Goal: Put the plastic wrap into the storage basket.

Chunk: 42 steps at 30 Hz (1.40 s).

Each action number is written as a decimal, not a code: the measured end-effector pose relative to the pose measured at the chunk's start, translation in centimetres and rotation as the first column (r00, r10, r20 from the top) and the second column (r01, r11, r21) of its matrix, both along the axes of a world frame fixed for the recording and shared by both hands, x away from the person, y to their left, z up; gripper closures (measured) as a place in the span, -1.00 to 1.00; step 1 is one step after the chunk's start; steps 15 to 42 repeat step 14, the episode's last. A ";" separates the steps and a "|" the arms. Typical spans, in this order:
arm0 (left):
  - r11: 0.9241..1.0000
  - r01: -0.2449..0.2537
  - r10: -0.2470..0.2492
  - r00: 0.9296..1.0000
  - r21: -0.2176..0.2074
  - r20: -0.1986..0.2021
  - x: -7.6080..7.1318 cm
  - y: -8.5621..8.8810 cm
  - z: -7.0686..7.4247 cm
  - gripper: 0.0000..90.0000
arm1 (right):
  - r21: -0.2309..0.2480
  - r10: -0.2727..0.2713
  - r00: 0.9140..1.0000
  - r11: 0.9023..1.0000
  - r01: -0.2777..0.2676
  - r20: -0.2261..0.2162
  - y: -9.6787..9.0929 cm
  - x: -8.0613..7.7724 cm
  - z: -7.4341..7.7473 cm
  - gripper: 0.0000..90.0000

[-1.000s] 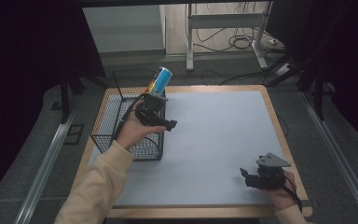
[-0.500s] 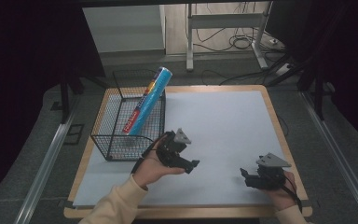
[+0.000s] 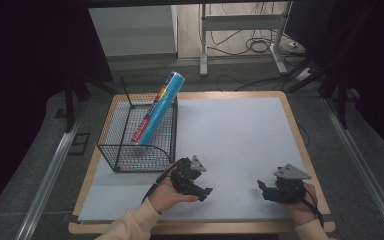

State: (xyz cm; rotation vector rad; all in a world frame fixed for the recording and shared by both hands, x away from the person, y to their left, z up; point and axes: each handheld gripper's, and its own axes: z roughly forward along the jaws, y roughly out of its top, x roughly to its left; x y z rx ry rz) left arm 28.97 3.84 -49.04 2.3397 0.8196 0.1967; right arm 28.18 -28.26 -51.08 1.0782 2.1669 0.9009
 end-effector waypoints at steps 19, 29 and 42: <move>1.000 -0.015 0.015 1.000 0.003 0.002 0.1 0.6 -0.5 -0.64 | 0.021 0.013 1.000 1.000 -0.013 0.011 0.1 -0.1 0.2 -0.69; 1.000 -0.015 0.015 1.000 0.003 0.002 0.1 0.6 -0.5 -0.64 | 0.021 0.013 1.000 1.000 -0.013 0.011 0.1 -0.1 0.2 -0.69; 1.000 -0.015 0.015 1.000 0.003 0.002 0.1 0.6 -0.5 -0.64 | 0.021 0.013 1.000 1.000 -0.013 0.011 0.1 -0.1 0.2 -0.69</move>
